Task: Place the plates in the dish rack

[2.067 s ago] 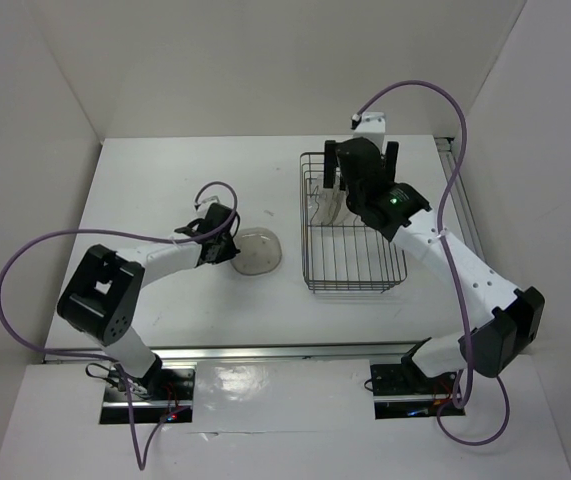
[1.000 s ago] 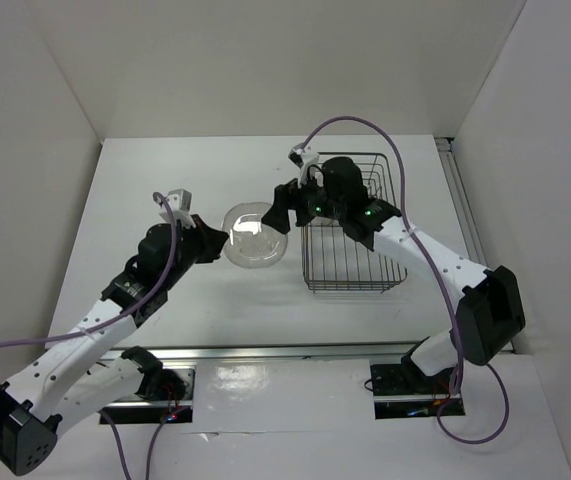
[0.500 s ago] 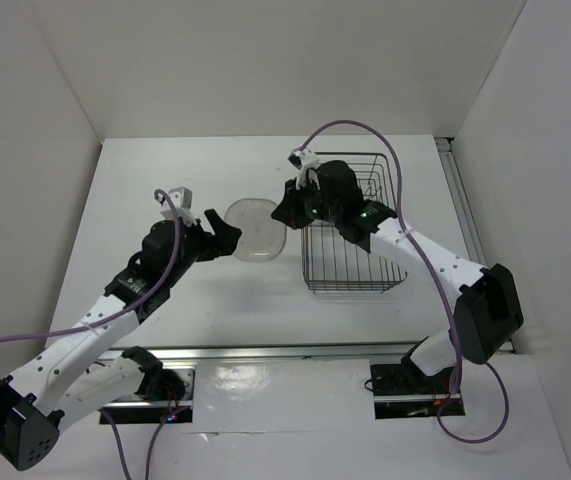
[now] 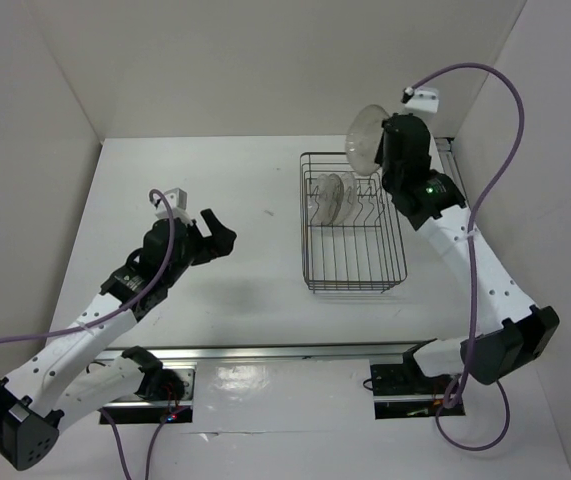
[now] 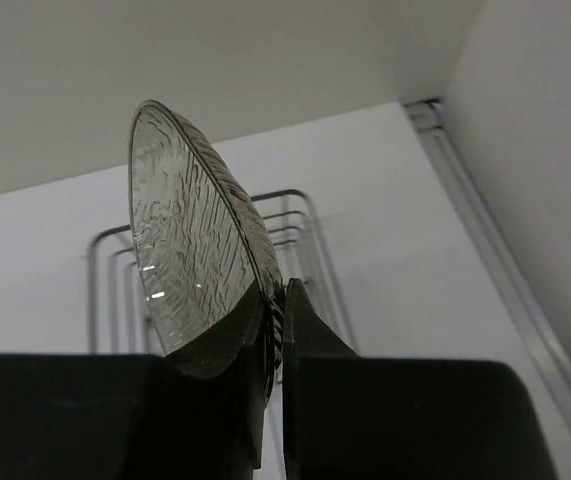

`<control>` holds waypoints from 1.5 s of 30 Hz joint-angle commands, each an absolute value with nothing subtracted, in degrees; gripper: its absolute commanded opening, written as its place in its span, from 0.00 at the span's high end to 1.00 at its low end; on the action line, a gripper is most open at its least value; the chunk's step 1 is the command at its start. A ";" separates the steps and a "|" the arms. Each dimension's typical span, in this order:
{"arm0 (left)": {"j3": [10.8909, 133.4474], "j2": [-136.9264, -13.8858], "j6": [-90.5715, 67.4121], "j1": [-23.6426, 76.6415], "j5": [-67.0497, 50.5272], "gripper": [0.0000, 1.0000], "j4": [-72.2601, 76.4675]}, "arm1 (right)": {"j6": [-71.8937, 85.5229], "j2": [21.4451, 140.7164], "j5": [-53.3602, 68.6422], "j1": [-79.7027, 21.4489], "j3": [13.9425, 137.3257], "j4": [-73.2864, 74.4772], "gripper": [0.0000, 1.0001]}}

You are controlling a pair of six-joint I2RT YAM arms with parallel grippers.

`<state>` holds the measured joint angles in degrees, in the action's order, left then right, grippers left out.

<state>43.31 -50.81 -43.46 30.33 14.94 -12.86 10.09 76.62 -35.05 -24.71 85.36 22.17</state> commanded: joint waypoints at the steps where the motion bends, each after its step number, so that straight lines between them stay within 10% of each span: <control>1: 44.13 -50.54 -44.12 30.76 14.42 0.00 -11.78 | 8.96 78.83 -41.68 -19.61 85.44 28.39 1.00; 34: 40.43 -51.15 -43.59 31.29 9.67 0.00 -6.77 | 7.82 96.06 -40.61 -17.58 78.93 23.12 0.98; 38: 40.43 -51.15 -43.07 31.29 9.67 0.00 -6.77 | 7.82 97.38 -40.61 -18.11 79.54 23.12 0.74; 41: 40.43 -51.15 -43.07 31.29 9.67 0.00 -6.77 | 7.82 97.90 -40.08 -18.11 79.54 23.12 0.36; 42: 40.43 -51.67 -43.07 31.29 9.67 0.00 -6.77 | 7.82 97.91 -40.08 -18.11 80.06 23.12 0.00; 45: 40.43 -53.34 -43.07 31.29 10.20 0.00 -7.38 | 8.34 98.44 -39.20 -18.11 80.86 23.12 0.00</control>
<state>40.86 -51.99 -43.68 31.07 10.20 -8.93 7.66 97.89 -38.57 -18.00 79.07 24.88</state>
